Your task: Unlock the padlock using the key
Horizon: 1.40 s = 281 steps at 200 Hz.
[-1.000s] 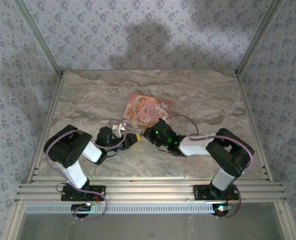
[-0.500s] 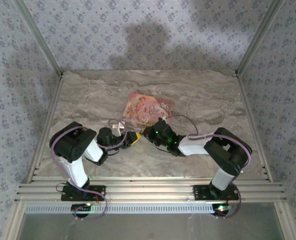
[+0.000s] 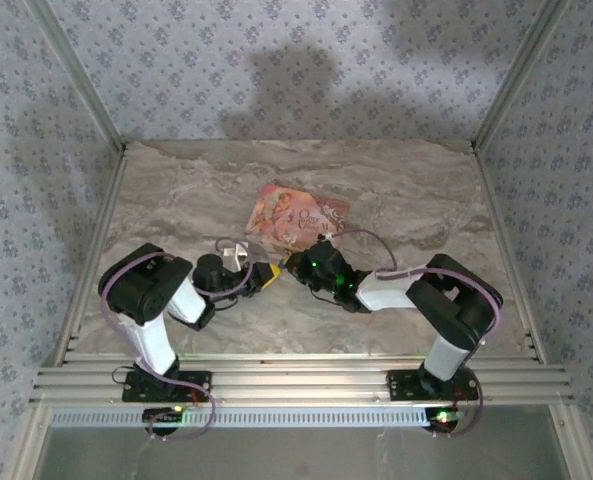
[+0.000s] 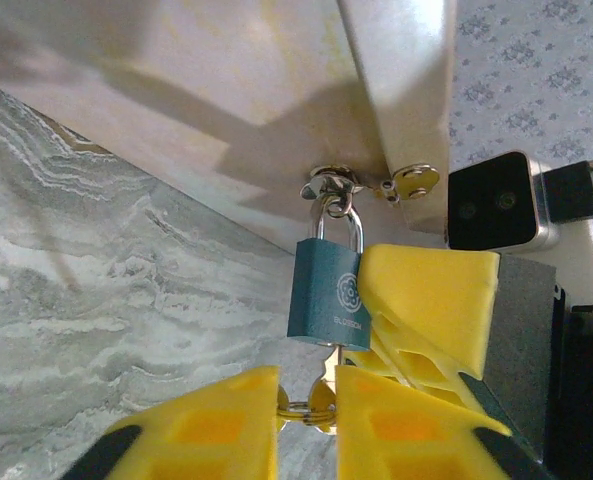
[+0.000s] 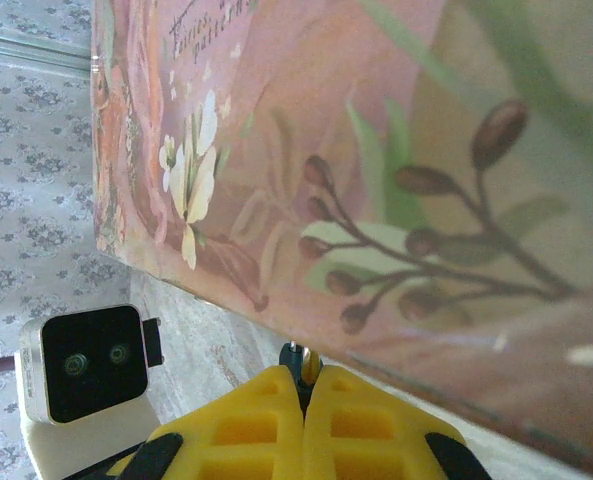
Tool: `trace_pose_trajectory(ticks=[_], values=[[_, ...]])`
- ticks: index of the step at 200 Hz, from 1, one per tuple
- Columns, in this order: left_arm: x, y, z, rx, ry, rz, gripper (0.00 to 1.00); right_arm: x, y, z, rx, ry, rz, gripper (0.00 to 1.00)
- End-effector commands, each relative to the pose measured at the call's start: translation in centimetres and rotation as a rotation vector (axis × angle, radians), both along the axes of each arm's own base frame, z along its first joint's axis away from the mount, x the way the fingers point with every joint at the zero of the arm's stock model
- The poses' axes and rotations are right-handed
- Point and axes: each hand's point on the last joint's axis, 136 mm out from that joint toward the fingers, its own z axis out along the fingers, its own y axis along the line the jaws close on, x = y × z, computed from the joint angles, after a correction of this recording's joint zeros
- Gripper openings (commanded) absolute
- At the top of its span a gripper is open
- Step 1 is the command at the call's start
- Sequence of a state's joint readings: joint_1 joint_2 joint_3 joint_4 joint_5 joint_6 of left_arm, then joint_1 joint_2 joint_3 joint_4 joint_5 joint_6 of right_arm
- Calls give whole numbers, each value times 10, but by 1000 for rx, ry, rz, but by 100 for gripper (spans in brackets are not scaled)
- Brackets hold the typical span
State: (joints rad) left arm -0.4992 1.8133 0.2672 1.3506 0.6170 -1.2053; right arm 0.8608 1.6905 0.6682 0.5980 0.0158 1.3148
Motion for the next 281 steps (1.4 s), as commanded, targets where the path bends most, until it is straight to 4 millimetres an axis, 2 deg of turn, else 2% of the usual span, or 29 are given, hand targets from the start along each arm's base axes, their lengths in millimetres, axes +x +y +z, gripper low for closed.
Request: trace_pose_trajectory(ticks=[1, 74, 142, 170, 192, 206, 227, 249, 281], values=[[2, -9, 34, -67, -103, -41, 27, -20, 0, -33, 2, 141, 3, 0], [4, -16, 41, -95, -91, -54, 33, -20, 8, -32, 28, 153, 9, 0], [4, -17, 38, -91, -87, -67, 0, -29, 13, -37, 32, 192, 31, 0], [-2, -12, 28, -43, -98, -67, 0, -32, 8, -41, 22, 205, 19, 0], [-9, -11, 21, 6, -121, -72, 0, -33, 4, -42, 10, 211, 8, 17], [-14, -11, 13, 56, -144, -74, 0, -34, 1, -41, 2, 212, 2, 35], [-22, -9, 0, 150, -191, -74, 0, -38, -4, -35, -4, 196, -3, 52], [-28, -5, -15, 256, -233, -88, 0, -41, -23, -36, -93, 197, -27, 55], [-26, -1, -12, 318, -285, -82, 0, -36, -35, -32, -148, 188, -47, 57]])
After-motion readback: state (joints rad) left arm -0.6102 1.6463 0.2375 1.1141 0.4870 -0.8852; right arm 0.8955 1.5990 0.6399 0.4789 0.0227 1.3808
